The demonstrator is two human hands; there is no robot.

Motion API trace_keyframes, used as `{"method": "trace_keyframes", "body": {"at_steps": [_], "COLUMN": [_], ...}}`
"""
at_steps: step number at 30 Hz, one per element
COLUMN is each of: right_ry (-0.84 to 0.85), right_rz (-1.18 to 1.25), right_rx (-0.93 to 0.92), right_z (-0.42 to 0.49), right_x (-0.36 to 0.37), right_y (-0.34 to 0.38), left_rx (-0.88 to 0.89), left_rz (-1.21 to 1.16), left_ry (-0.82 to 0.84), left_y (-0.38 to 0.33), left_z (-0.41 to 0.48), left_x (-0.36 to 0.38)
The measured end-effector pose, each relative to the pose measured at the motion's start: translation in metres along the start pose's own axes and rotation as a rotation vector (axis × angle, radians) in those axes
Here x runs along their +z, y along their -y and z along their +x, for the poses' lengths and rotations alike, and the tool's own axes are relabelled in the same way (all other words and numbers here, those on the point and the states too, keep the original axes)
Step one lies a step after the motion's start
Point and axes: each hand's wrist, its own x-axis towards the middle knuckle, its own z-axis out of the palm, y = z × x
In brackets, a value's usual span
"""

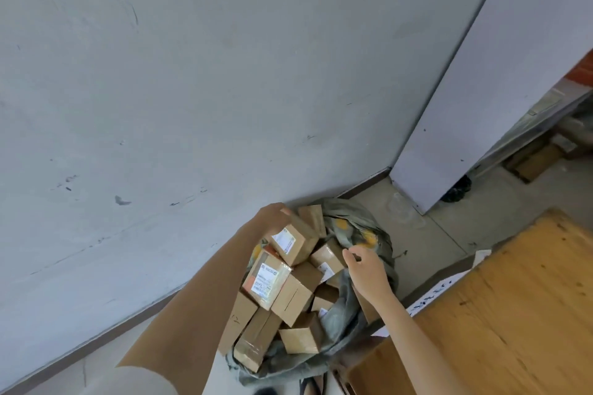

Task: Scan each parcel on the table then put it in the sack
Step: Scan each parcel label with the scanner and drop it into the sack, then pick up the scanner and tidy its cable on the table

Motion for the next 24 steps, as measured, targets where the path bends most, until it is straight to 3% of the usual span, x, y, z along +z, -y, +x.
{"method": "trace_keyframes", "body": {"at_steps": [6, 13, 16, 24], "right_ry": [-0.177, -0.425, -0.484, -0.644], "right_rz": [-0.063, -0.133, -0.112, -0.061], "right_rx": [0.002, 0.166, 0.281, 0.498], "right_z": [-0.048, -0.147, -0.199, -0.35], "right_x": [-0.019, -0.047, -0.06, -0.089], "right_y": [0.014, 0.003, -0.013, -0.097], "left_rx": [0.232, 0.617, 0.756, 0.998], "left_rz": [0.123, 0.361, 0.559, 0.685], "left_ry": [0.095, 0.285, 0.368, 0.567], "left_y": [-0.04, -0.098, -0.12, -0.162], "left_z": [-0.014, -0.065, -0.11, -0.232], "left_x": [0.006, 0.062, 0.093, 0.202]}}
